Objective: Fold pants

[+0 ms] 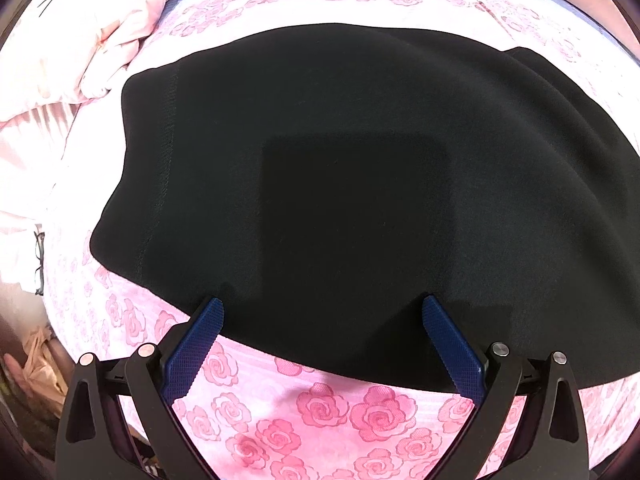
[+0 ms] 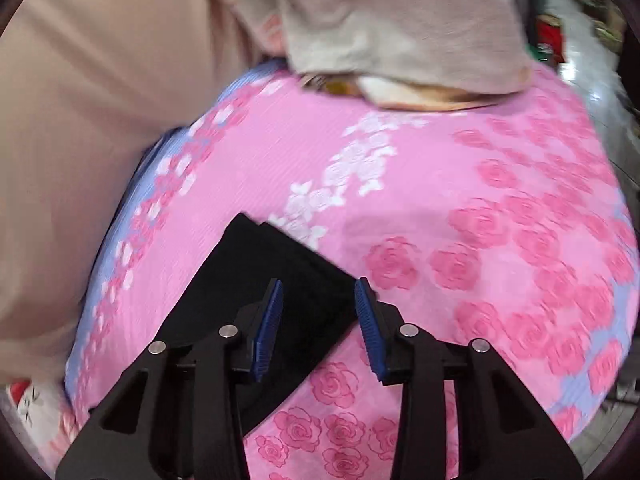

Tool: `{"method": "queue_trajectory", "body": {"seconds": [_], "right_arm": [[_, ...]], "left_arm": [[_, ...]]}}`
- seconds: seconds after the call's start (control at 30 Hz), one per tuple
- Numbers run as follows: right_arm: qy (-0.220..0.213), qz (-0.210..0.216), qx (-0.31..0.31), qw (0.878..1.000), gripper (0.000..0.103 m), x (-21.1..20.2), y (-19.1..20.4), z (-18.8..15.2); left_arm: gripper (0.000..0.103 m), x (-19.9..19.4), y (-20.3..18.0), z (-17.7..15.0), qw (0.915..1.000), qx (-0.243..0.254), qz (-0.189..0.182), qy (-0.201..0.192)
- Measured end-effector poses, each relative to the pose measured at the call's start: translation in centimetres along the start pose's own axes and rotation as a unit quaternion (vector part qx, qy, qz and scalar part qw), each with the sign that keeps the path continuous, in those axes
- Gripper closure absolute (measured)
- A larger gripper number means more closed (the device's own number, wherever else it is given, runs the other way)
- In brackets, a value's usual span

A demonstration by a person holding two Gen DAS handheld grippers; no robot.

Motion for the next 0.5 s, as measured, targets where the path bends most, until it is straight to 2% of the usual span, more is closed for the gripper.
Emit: {"method": "queue_trajectory", "body": {"seconds": [0.07,0.13,0.2,0.27,0.33,0.4,0.43,0.47,0.5], "right_arm": [[0.032,-0.016,-0.011,0.999,0.066,1.1,-0.9,0.4],[0.035,-0.021,-0.016,0.999,0.067,2.1,-1.0,0.7],[0.038,-0.007,-0.025,0.999,0.068,2.2,-0.7,0.6],[0.065,0.025,-0.042,0.997,0.091,2.6,0.3,0.6],[0.045,0.029,-0.08,0.995,0.092,0.1,2.1,1.0],[0.0,0.009,-0.11,0.994,0.092,-3.5,2.7,1.6],[-0.007,-0.021,-0.121,0.992,0.092,-3.7,2.1,1.8],[0.007,-0.056,-0.131,0.99,0.092,-2.6,1.2,1.9],[0.059,-0.089,-0.13,0.986,0.091,0.4,-0.7,1.8]], "left_arm": [[0.005,-0.2,-0.3,-0.2,1.0,-0.001,0.003,0.001],[0.005,-0.8,-1.1,-0.1,0.9999,0.002,0.009,0.003],[0.005,-0.9,-1.2,0.0,0.9999,0.004,0.016,0.004],[0.005,-0.9,-1.4,-0.4,0.9998,0.004,0.021,0.002],[0.005,-0.5,-1.2,-1.4,0.9996,0.005,0.027,0.002],[0.005,-0.9,-1.5,-1.8,0.9992,0.01,0.038,0.002],[0.005,-1.1,-1.7,-2.1,0.9987,0.015,0.048,0.003],[0.005,-1.2,-1.9,-2.4,0.9984,0.02,0.053,0.002],[0.005,-1.2,-2.1,-2.7,0.9983,0.022,0.054,0.0]]}}
Point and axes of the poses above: each gripper's, at about its wrist camera, not at the fingertips, and x roughly the way its jaws point, y to its left, z to its top, the point moved 2 cm from there along x, roughly the way its jaws point, and after that the axes turned 12 degrees about y, right-handed, at the moved point
